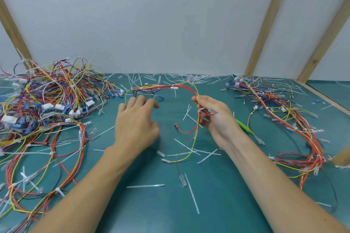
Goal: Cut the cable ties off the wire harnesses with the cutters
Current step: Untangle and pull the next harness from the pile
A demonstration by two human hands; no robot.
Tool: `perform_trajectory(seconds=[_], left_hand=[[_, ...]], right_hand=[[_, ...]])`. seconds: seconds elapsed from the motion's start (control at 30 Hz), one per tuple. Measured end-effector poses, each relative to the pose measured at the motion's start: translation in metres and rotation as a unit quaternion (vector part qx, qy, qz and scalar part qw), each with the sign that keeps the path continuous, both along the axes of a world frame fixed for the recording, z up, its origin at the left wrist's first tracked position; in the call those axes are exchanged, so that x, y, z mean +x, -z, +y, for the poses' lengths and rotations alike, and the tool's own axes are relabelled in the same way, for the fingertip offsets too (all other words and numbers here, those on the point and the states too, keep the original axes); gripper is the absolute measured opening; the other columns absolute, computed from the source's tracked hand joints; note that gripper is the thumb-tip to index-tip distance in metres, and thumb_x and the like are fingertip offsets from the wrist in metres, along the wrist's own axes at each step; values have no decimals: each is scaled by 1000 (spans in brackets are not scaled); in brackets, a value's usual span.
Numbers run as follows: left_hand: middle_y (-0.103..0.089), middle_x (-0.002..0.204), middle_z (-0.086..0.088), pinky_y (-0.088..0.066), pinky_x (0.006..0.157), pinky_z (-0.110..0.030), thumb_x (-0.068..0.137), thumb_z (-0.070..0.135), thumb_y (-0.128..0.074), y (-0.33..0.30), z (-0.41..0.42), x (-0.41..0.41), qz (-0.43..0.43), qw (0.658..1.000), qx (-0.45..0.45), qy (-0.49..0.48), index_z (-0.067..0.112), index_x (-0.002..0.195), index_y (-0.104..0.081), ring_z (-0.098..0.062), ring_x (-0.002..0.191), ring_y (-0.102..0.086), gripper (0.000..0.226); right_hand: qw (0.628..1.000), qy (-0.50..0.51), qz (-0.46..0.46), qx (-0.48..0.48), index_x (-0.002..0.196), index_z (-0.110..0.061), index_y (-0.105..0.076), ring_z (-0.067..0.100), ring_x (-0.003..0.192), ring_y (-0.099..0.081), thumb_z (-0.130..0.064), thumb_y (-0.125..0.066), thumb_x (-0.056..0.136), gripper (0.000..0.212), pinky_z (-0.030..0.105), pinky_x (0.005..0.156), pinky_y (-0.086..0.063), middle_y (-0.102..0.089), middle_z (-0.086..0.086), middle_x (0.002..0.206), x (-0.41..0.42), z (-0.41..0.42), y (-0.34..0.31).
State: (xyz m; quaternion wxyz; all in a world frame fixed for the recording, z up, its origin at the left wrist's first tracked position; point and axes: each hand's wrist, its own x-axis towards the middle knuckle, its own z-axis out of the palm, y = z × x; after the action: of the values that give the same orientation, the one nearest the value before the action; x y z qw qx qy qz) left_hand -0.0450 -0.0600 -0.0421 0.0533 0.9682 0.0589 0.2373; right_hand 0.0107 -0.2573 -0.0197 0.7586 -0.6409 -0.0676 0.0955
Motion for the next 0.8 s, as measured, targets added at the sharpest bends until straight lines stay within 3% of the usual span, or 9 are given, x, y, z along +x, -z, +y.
perform_trajectory(seconds=[0.07, 0.17, 0.27, 0.37, 0.47, 0.57, 0.63, 0.7, 0.8], left_hand=[[-64, 95, 15, -35, 77, -34, 71, 18, -56, -3, -13, -4, -76, 987, -91, 109, 30, 104, -67, -13, 88, -54, 36], [-71, 82, 15, -47, 67, -29, 88, 26, -53, -1, -35, -12, 22, 936, -257, 241, 30, 100, -70, -8, 65, -57, 22], [-71, 74, 8, -40, 57, -19, 95, 28, -66, 6, -38, -8, 37, 908, -311, 277, 24, 94, -74, -10, 54, -52, 10], [-69, 67, 3, -39, 54, -21, 94, 19, -69, 5, -34, -3, 31, 878, -400, 260, 13, 89, -75, -14, 51, -50, 11], [-68, 68, -1, -43, 50, -20, 95, 14, -67, 0, -27, -1, -1, 789, -569, 231, 3, 88, -73, -13, 53, -59, 14], [-72, 78, -1, -49, 54, -21, 88, 25, -68, -8, -17, 0, -19, 670, -715, 200, 13, 91, -71, -13, 63, -68, 13], [-74, 81, 0, -53, 55, -20, 84, 29, -69, -10, -12, 2, -9, 610, -770, 187, 17, 90, -68, -11, 68, -71, 14], [-74, 83, -1, -54, 54, -21, 89, 26, -67, -9, -9, 3, 5, 598, -781, 182, 18, 91, -67, -12, 67, -71, 8], [-76, 89, -3, -46, 49, -23, 93, 27, -66, -7, -6, 3, 15, 659, -735, 159, 18, 96, -67, -16, 63, -69, 10]], right_hand=[[1000, 3, -2, 11, 98, -16, -72, 5, 50, -37, -16, -57, 103, 16, 18, 54, -38, -46, -7, 65, 0, 2, 1], [1000, -1, -15, 24, 98, -14, -71, 7, 48, -42, -13, -55, 104, 17, 17, 52, -46, -50, -9, 57, -1, 5, 3], [999, -3, -8, 40, 99, -13, -70, 9, 52, -50, -12, -56, 104, 15, 21, 55, -53, -58, -5, 71, -2, 6, 5], [997, -30, 12, 76, 108, -14, -70, 10, 64, -62, -12, -56, 104, 15, 24, 63, -57, -66, 0, 89, 0, 5, 5], [996, -72, 3, 54, 120, -16, -71, 11, 80, -65, -12, -59, 101, 22, 27, 72, -56, -74, -1, 102, 1, 3, 4], [989, -142, -16, -34, 123, -20, -71, 13, 95, -70, -24, -63, 100, 25, 29, 81, -57, -76, -2, 114, -2, 2, 6], [973, -210, -28, -91, 121, -22, -73, 16, 100, -73, -35, -62, 100, 27, 32, 88, -58, -76, 0, 116, -6, 4, 8], [961, -257, -17, -103, 111, -26, -77, 17, 83, -74, -39, -63, 99, 23, 30, 81, -59, -78, 1, 104, -11, 6, 8], [956, -269, -14, -117, 100, -22, -80, 12, 55, -62, -30, -66, 99, 17, 25, 58, -56, -71, 1, 80, -13, 6, 6]])
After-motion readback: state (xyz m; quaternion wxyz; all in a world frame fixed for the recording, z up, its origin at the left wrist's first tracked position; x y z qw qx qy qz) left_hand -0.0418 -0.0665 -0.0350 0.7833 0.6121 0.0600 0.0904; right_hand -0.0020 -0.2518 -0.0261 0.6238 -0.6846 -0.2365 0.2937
